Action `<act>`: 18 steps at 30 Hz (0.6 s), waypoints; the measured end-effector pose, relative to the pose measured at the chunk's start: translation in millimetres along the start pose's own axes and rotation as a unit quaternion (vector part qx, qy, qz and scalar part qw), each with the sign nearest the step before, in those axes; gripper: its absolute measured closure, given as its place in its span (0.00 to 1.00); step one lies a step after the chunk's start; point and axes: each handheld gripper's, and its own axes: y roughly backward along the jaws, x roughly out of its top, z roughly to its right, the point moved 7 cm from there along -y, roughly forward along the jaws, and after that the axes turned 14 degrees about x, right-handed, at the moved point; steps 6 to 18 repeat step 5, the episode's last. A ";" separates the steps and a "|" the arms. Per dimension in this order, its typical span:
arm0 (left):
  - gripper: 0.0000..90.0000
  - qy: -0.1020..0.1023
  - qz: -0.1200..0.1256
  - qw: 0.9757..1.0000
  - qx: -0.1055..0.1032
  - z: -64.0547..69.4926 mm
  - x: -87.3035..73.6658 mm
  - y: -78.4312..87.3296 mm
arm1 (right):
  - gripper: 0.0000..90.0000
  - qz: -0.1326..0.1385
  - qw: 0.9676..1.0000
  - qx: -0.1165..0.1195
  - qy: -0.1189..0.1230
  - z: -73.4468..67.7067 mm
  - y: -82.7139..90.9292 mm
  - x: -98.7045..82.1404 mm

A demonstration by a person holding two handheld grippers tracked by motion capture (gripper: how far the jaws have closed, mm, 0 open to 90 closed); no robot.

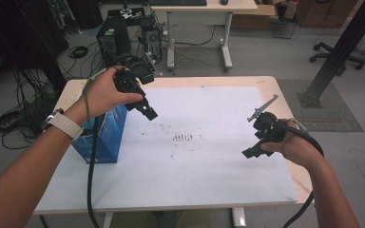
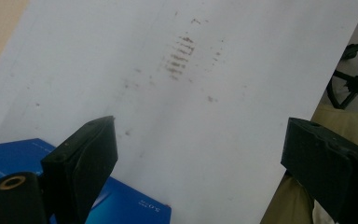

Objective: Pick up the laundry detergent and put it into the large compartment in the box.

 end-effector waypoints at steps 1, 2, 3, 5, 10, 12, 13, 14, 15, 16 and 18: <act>0.12 0.000 0.000 1.000 0.000 0.2 0.0 0.0 | 0.12 0.001 1.000 0.000 0.000 -0.1 0.5 0.0; 0.12 -0.001 -0.001 1.000 0.000 0.4 0.0 0.0 | 0.12 0.001 1.000 0.000 0.000 -0.2 0.8 -0.1; 0.12 -0.001 -0.001 1.000 0.001 0.4 0.0 0.2 | 0.12 0.001 1.000 0.000 0.000 -0.3 1.1 -0.3; 0.12 0.002 0.001 1.000 0.000 0.4 0.1 0.8 | 0.12 0.002 1.000 -0.001 0.001 -0.4 1.6 -0.4; 0.12 0.002 0.001 1.000 0.000 0.4 0.1 0.8 | 0.12 0.002 1.000 -0.001 0.001 -0.4 1.6 -0.4; 0.12 0.002 0.001 1.000 0.000 0.4 0.1 0.8 | 0.12 0.002 1.000 -0.001 0.001 -0.4 1.6 -0.4; 0.12 0.002 0.001 1.000 0.000 0.4 0.1 0.8 | 0.12 0.002 1.000 -0.001 0.001 -0.4 1.6 -0.4; 0.12 0.002 0.001 1.000 0.000 0.4 0.1 0.8 | 0.12 0.002 1.000 -0.001 0.001 -0.4 1.6 -0.4; 0.12 0.002 0.001 1.000 0.000 0.4 0.1 0.8 | 0.12 0.002 1.000 -0.001 0.001 -0.4 1.6 -0.4; 0.12 0.002 0.001 1.000 0.000 0.4 0.1 0.8 | 0.12 0.002 1.000 -0.001 0.001 -0.4 1.6 -0.4; 0.12 0.002 0.001 1.000 0.000 0.4 0.1 0.8 | 0.12 0.002 1.000 -0.001 0.001 -0.4 1.6 -0.4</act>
